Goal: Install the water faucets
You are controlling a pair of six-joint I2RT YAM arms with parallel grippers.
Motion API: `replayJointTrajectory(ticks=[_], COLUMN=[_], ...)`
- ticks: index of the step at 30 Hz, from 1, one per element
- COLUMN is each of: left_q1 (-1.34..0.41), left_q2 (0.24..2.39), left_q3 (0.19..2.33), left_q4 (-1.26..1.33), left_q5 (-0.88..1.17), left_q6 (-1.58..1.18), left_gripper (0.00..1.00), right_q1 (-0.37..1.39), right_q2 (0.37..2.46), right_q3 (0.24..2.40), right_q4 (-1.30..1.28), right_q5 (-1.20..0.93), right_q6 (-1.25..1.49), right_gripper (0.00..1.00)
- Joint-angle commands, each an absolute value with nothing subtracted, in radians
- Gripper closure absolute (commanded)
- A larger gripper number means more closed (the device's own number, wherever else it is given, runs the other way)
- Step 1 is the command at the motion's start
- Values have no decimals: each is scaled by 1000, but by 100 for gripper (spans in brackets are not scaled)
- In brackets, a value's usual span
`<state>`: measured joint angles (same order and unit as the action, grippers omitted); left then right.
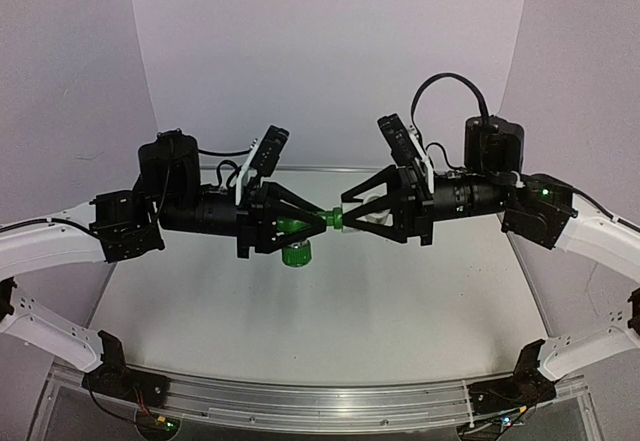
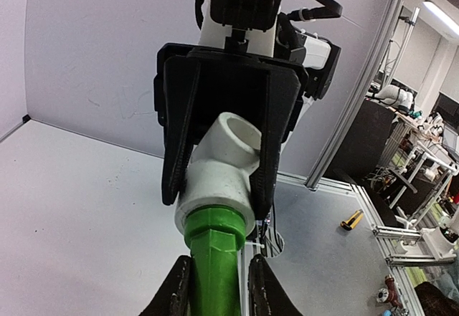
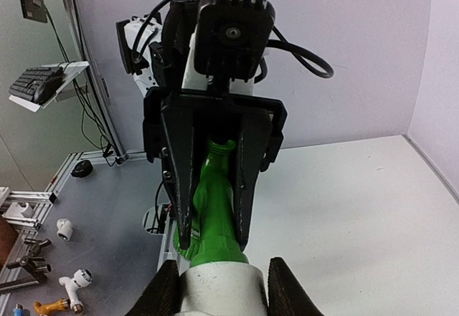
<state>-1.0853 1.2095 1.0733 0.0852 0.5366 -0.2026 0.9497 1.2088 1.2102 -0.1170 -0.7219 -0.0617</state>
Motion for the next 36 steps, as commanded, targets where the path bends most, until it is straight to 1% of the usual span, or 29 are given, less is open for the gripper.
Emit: replayJointTrajectory(ticks=[1,14,18,19,21,22,23,25,26,31,36], left_q1=[-1087,-1091,-1092,-1092,-1092,-1092,-1091,-1091,-1091,-1091,-1085], left_q2=[1181,1161,1155,1153,1156,1157,1157,1156,1155,1135,1153], left_q3=[1119,1154,1149,1146,1144,1145,1145,1140,1136,1112,1132], left_q4=[47,-95,-88,-79,-64,-65,-68,-71,-73,-56,-44], left_q5=[558,458,430,428,425,420,417,421,422,400,347], left_q6=[-34,111,98,80,43,23,11,-16,-24,-43,-140], left_gripper=[100,100,100,100,100,100,100,100,100,100,100], right_q1=[950,950,950,950,949,948,948,947,947,947,947], right_q2=[1219,1243,1249,1250,1249,1247,1244,1241,1241,1233,1185], right_q3=[1245,1245,1254,1265,1288,1303,1316,1357,1373,1407,1363], right_q4=[-81,-80,-76,-78,-91,-104,-124,-190,-234,-439,-467], right_q5=[-809,-843,-852,-845,-819,-803,-787,-740,-717,-650,-571], right_q6=[141,295,297,269,207,166,110,-22,-100,-407,-582], right_gripper=[100,100,100,87,50,36,28,20,19,17,13])
